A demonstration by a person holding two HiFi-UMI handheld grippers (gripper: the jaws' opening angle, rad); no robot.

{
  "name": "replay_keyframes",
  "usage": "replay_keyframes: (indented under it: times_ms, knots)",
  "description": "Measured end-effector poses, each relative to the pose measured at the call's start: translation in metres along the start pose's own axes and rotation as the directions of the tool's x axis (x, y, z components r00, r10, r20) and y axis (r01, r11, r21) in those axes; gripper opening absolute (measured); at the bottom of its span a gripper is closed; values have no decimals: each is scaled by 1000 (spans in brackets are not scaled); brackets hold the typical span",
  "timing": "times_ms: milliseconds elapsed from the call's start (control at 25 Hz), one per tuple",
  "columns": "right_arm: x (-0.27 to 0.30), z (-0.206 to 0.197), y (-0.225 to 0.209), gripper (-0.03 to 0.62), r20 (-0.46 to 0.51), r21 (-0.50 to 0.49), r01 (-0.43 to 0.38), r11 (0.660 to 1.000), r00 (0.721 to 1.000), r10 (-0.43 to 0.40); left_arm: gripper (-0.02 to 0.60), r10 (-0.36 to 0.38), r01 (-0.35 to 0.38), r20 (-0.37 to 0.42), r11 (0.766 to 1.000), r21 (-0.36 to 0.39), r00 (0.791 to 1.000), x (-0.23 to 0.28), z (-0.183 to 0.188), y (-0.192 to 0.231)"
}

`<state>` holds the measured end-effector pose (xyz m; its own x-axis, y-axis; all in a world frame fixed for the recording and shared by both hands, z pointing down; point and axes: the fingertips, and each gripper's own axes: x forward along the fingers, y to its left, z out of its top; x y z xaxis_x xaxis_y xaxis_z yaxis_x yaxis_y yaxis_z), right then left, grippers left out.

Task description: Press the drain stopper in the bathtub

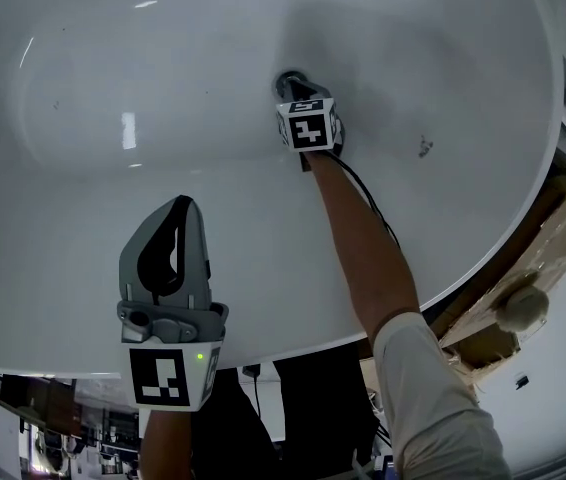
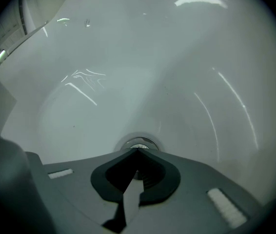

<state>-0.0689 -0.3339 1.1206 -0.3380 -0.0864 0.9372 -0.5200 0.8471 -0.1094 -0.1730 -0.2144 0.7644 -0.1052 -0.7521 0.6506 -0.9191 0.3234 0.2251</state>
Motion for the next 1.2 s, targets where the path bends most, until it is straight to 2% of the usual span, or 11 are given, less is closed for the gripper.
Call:
replay_keyframes:
  times_ms: [200,280,440,800,1200]
  knots:
    - [-24,3,6,-3,2,57,-19,998,1000,19,0,4,-4,9,1000,-10,1000,-15,12,-6]
    - [-39,9,4,-3,20,80,-14,997,1000,12,0,1,0,36,1000,-9,999,-21,24,-10]
    - [-73,32,5,-3,65,95,-4,996,998,-2,0,-19,19,40,1000,-10,999,-39,45,-17]
    - [-184,78,16,-3,185,140,-5,990,982,-21,0,-44,45,135,999,-4,990,-101,119,-33]
    - [-313,102,28,-3,290,217,-26,976,956,-39,0,-91,86,165,996,34,982,-183,181,-69]
